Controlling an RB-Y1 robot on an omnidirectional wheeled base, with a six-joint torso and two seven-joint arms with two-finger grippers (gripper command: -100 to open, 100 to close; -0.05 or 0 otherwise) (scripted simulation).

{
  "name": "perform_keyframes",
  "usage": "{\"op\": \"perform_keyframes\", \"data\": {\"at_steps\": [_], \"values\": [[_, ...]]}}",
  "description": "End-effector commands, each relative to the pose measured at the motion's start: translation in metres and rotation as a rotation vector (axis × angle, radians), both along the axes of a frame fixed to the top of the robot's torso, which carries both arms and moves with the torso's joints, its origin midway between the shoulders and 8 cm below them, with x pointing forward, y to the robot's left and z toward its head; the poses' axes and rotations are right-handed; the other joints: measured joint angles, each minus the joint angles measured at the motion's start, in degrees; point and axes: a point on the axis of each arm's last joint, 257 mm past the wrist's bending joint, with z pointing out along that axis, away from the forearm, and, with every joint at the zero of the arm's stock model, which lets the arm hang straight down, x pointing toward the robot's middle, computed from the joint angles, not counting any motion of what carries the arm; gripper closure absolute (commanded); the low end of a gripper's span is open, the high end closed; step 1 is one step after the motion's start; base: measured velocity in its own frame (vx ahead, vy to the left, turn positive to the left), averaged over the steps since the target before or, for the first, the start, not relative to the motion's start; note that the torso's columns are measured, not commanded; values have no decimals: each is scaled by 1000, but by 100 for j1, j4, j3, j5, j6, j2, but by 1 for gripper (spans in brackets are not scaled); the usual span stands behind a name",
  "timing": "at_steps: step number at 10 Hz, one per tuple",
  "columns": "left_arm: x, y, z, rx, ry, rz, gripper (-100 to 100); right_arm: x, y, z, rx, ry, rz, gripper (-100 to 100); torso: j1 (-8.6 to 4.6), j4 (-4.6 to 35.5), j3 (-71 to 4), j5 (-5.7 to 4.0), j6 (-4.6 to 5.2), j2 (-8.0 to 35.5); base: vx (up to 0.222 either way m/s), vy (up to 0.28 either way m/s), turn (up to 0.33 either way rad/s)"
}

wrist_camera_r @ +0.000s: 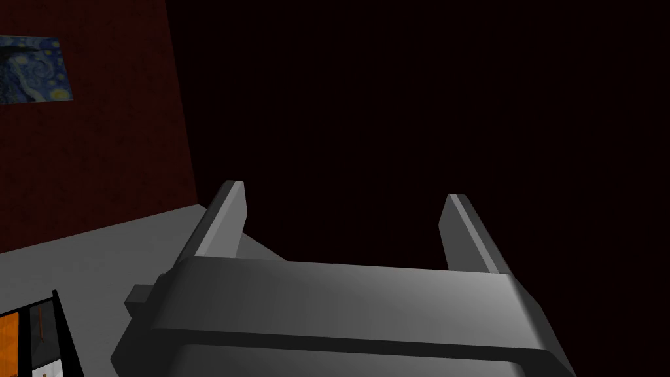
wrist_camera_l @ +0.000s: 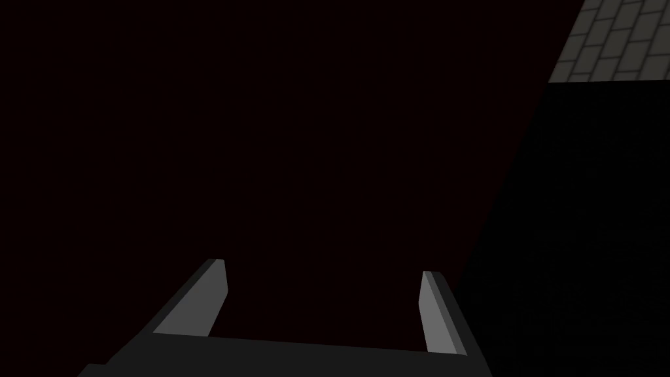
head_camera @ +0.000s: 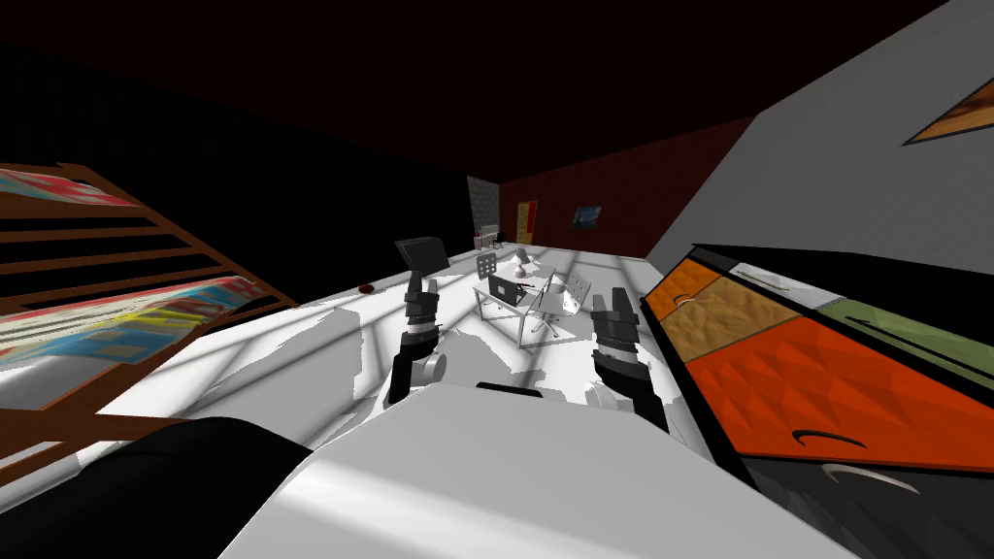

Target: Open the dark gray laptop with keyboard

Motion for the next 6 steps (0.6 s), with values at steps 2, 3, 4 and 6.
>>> {"op": "perform_keyframes", "data": {"at_steps": [2, 3, 4, 6], "values": [[0, 0, 0, 0, 0, 0, 0, 0, 0, 0, 0, 0, 0, 0, 0, 600, -1200, 0, 0, 597, 0, 0, 0], [0, 0, 0, 0, 0, 0, 0, 0, 0, 0, 0, 0, 0, 0, 0, 1006, -2014, 0, 0, 1003, 0, 0, 0], [0, 0, 0, 0, 0, 0, 0, 0, 0, 0, 0, 0, 0, 0, 0, 1424, -2850, 0, 0, 1422, 0, 0, 0], [0, 0, 0, 0, 0, 0, 0, 0, 0, 0, 0, 0, 0, 0, 0, 2268, -4536, 0, 0, 2269, 0, 0, 0]]}}
